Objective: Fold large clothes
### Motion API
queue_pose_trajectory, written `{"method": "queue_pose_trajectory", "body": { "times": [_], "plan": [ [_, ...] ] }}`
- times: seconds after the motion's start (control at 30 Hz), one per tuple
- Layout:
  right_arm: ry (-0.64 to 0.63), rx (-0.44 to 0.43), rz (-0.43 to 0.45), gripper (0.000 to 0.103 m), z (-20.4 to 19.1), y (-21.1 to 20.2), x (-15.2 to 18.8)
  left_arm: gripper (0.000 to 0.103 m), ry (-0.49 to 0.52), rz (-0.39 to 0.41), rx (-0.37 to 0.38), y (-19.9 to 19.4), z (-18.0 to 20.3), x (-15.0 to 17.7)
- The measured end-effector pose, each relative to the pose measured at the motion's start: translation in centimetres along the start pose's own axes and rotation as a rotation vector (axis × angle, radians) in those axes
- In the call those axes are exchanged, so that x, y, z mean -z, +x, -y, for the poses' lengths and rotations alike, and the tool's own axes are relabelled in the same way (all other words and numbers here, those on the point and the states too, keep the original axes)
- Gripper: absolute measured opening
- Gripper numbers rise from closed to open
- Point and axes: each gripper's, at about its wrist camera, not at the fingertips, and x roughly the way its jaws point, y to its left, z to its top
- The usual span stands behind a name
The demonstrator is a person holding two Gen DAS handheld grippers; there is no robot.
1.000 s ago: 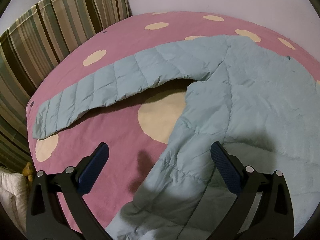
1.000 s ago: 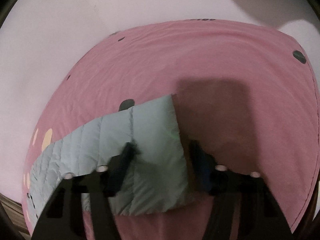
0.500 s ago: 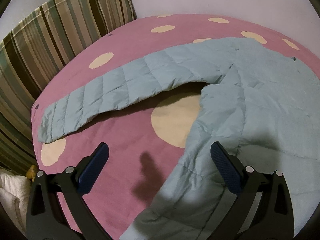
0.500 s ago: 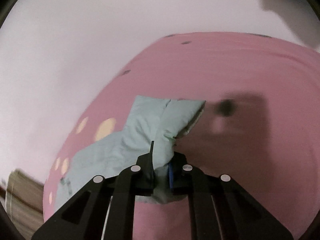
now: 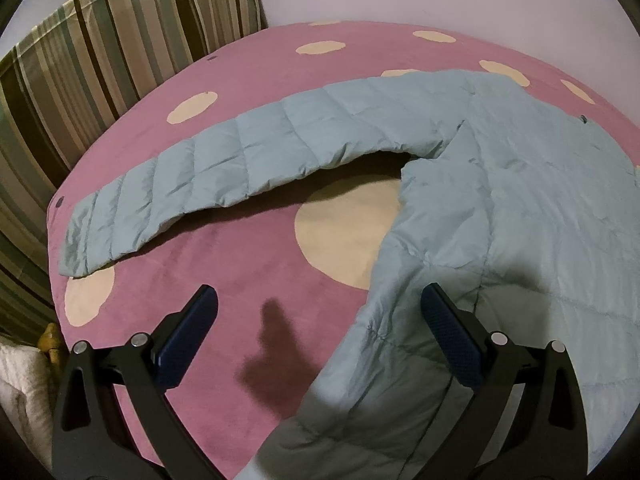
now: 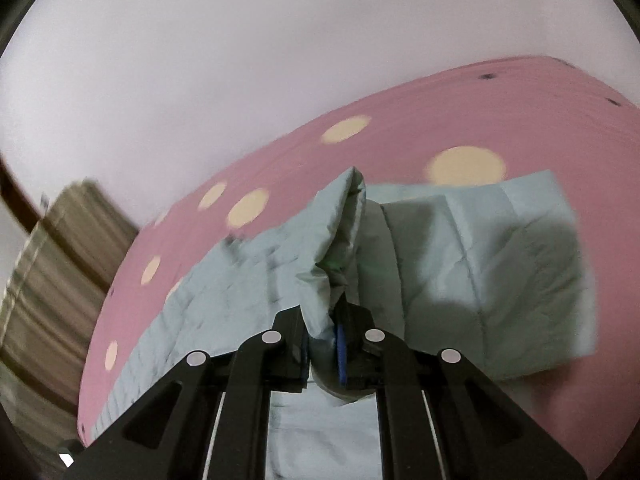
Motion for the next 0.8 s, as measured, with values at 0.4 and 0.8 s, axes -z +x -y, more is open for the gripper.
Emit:
{"method": "queue_pose_trajectory", "body": {
  "times": [0.4,0.8],
  "plan": [
    [-0.229,-0.092,-0.202,0.010,-12.1,10.1,5.3,0.101,-0.014,-0.023,0.022,1.2,-0.1,0.4],
    [-0.314,-0.068,-0.317,0.023,-14.2,14.6,8.4,0.101,-0.015,-0.033,0.032,1.7,-0.3,0.5]
  ]
}}
